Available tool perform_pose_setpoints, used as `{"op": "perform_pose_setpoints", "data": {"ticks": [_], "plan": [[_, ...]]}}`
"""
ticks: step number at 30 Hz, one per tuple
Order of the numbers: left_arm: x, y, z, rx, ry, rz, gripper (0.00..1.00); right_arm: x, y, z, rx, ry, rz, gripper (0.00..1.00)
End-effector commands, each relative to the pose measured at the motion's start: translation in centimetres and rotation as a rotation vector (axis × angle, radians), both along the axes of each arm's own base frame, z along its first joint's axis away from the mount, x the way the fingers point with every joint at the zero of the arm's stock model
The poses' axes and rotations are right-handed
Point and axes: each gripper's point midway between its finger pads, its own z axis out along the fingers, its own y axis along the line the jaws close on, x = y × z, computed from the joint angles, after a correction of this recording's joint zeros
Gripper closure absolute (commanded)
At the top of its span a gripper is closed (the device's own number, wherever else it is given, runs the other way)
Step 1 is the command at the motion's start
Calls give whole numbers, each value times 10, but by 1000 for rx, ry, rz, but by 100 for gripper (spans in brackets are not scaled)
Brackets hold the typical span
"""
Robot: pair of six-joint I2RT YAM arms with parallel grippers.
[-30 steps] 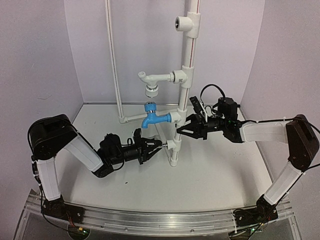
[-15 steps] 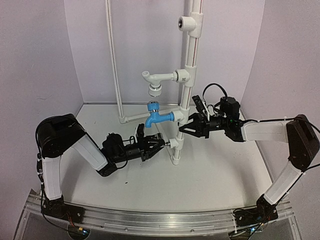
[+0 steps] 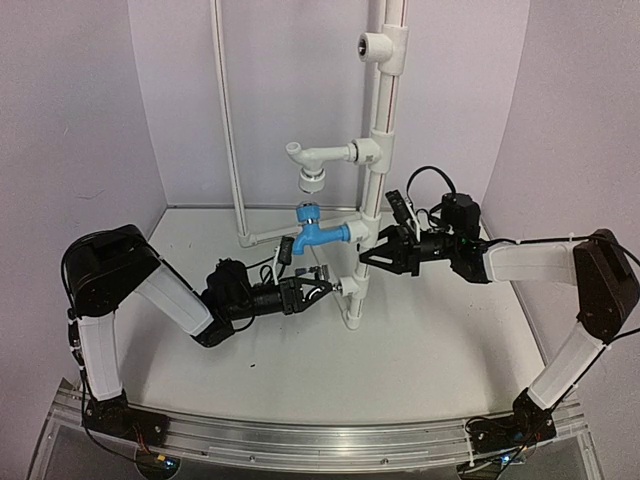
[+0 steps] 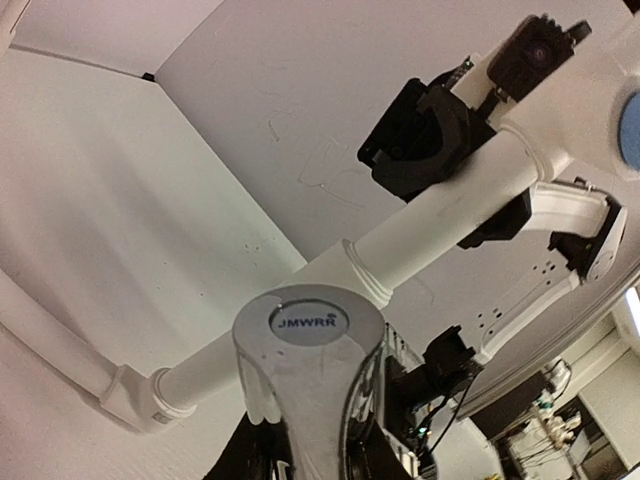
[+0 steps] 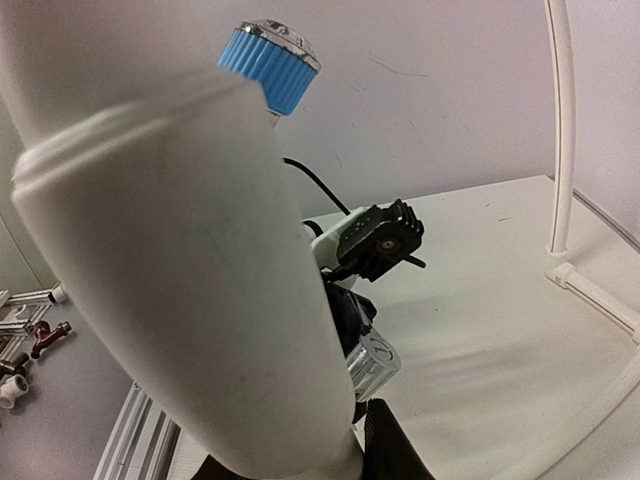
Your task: Install the water faucets
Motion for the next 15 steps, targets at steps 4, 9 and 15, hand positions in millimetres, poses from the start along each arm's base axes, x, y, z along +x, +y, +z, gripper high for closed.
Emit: {"op": "perform_pose_setpoints", "data": {"ticks": [4, 9, 15], "plan": [[-24, -31, -28, 263, -331, -170, 100, -36, 14, 19, -9, 174, 124, 100], [-16, -28, -39, 373, -472, -135, 100, -37, 13, 20, -9, 175, 125, 100], [-3, -18, -35, 470, -655, -34, 100, -38, 13, 21, -10, 179, 126, 100]]}}
